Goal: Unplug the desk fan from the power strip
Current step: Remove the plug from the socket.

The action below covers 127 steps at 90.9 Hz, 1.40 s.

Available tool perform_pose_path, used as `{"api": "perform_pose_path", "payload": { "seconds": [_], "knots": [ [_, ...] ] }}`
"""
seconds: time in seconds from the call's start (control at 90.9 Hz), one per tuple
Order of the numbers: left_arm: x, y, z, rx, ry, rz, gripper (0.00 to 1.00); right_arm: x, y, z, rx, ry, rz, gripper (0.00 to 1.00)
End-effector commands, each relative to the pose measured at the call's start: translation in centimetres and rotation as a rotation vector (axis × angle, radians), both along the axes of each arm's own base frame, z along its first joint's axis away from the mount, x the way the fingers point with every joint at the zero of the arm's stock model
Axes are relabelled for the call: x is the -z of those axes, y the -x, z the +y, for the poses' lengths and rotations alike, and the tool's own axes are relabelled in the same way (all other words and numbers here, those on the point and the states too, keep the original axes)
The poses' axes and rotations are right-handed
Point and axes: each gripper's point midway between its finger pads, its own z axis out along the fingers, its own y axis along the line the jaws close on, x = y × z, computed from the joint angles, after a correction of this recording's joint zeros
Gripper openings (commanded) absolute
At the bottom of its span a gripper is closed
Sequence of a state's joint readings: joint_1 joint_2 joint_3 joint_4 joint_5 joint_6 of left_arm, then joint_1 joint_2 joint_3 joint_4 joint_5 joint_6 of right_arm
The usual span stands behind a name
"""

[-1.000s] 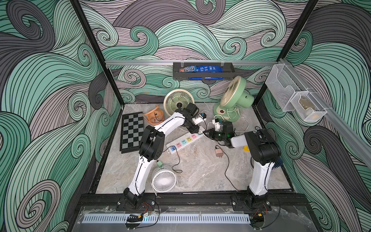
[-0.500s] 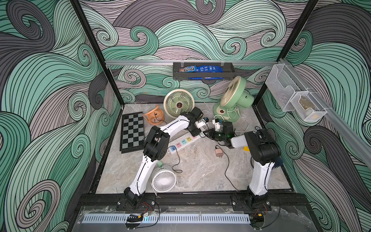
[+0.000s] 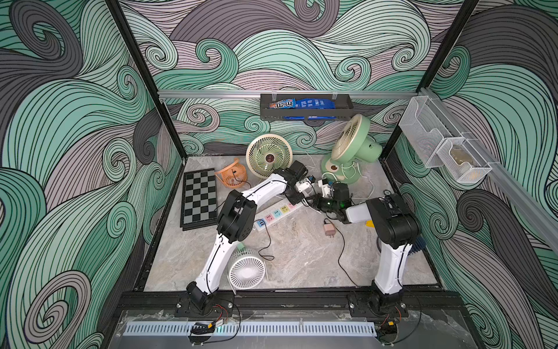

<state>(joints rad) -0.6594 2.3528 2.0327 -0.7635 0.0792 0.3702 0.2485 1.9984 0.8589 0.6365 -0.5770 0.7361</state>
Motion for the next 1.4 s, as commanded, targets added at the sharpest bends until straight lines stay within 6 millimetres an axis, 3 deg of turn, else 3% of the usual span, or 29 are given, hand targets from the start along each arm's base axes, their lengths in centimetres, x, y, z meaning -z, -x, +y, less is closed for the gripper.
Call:
{"api": "perform_pose_path", "payload": {
  "seconds": [0.0,0.275,0.572,0.781,0.914,1.112,1.266,1.387],
  "knots": [
    [-0.2,-0.7,-0.5,-0.006,-0.014,-0.047,0.00,2.5,0.5,-0.4,0.036,0.046,0.074,0.01],
    [-1.2,-0.2,-0.9,0.055,-0.083,-0.225,0.00,4.4,0.5,-1.2,0.091,0.103,0.150,0.01],
    [-1.4,-0.9,-0.3,-0.028,0.023,-0.058,0.00,5.8,0.8,-1.4,0.109,0.128,0.197,0.01],
    [-1.6,-0.7,-0.3,0.034,-0.064,-0.197,0.00,6.5,0.8,-1.2,0.109,0.145,0.219,0.01],
    [-2.2,-0.9,-0.4,0.046,-0.068,-0.228,0.00,6.7,0.8,-1.2,0.110,0.164,0.226,0.01],
    [-2.4,-1.1,-0.1,-0.024,0.016,-0.089,0.00,6.7,0.9,-1.1,0.110,0.170,0.233,0.01],
    [-2.1,-0.5,-0.4,0.036,-0.058,-0.187,0.00,6.7,0.9,-1.0,0.108,0.165,0.232,0.01],
    [-3.1,-0.6,-0.6,0.049,-0.073,-0.259,0.00,6.8,1.0,-1.0,0.109,0.165,0.232,0.01]
  ]
}}
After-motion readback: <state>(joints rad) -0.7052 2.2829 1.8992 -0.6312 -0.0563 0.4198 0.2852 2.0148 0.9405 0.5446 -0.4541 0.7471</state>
